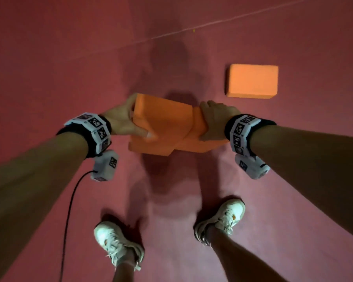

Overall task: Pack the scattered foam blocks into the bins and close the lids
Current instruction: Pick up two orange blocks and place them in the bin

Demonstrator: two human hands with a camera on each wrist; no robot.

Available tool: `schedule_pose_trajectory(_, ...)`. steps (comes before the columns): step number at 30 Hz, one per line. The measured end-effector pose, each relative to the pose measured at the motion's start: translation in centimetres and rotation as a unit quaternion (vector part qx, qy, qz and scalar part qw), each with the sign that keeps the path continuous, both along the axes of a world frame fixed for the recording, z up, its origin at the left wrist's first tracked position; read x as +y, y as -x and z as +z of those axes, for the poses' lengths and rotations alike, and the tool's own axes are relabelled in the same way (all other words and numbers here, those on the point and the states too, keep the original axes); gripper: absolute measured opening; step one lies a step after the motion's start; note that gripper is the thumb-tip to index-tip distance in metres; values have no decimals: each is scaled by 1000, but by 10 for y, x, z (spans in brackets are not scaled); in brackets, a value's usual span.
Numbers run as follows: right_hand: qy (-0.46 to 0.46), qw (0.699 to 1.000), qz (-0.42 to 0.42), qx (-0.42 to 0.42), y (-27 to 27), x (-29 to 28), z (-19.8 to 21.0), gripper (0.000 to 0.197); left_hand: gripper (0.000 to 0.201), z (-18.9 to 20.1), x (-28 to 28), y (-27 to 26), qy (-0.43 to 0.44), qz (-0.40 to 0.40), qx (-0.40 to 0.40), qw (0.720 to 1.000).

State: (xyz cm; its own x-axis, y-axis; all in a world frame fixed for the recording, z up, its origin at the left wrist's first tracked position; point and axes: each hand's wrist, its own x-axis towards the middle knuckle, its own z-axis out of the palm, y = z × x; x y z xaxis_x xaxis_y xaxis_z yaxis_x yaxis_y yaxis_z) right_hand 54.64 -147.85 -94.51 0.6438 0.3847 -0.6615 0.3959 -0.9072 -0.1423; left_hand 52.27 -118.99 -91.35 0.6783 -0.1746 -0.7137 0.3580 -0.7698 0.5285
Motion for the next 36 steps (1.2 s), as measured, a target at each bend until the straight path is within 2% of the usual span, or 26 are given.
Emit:
schedule_pose_trajectory(5, 3, 998, 57, -5, 43, 123, -4, 91, 107, -6, 118, 76, -23, 40, -14, 999)
schedule_pose_trajectory(9, 35, 993, 112, 1, 88, 235, 5, 84, 97, 7, 213, 146, -85, 29, -46, 995)
schedule_pose_trajectory(10, 50, 994, 99, 0, 92, 238, 8, 82, 98, 5, 214, 149, -92, 6, -69, 993)
schedule_pose_trajectory(11, 27, 989, 144, -6, 119, 322, 9, 82, 98, 29, 292, 188, -102, 30, -74, 991)
schedule_pose_trajectory(12, 40, 983, 181, -2, 139, 384, 16, 83, 100, 45, 346, 214, -108, 43, -94, 989)
schedule_pose_trajectory(14, 34, 986, 164, 9, 142, 414, 37, 87, 107, 41, 367, 226, -109, 12, -121, 987)
schedule_pose_trajectory(16, 22, 979, 203, 3, 163, 500, 47, 89, 108, 67, 449, 255, -132, 2, -114, 985)
schedule_pose_trajectory(19, -11, 972, 232, -20, 178, 600, 79, 85, 98, 89, 546, 287, -177, -7, -109, 978)
schedule_pose_trajectory(23, -34, 962, 261, -69, 181, 708, 103, 90, 89, 120, 651, 298, -209, 21, -120, 970)
schedule_pose_trajectory(29, -23, 949, 293, -114, 182, 823, 106, 94, 85, 125, 749, 294, -258, 47, -136, 955)
schedule_pose_trajectory(33, -39, 954, 274, -119, 174, 878, 100, 88, 90, 122, 811, 273, -244, -9, -114, 963)
schedule_pose_trajectory(36, -60, 959, 251, -115, 163, 940, 87, 86, 89, 120, 886, 250, -240, -45, -97, 965)
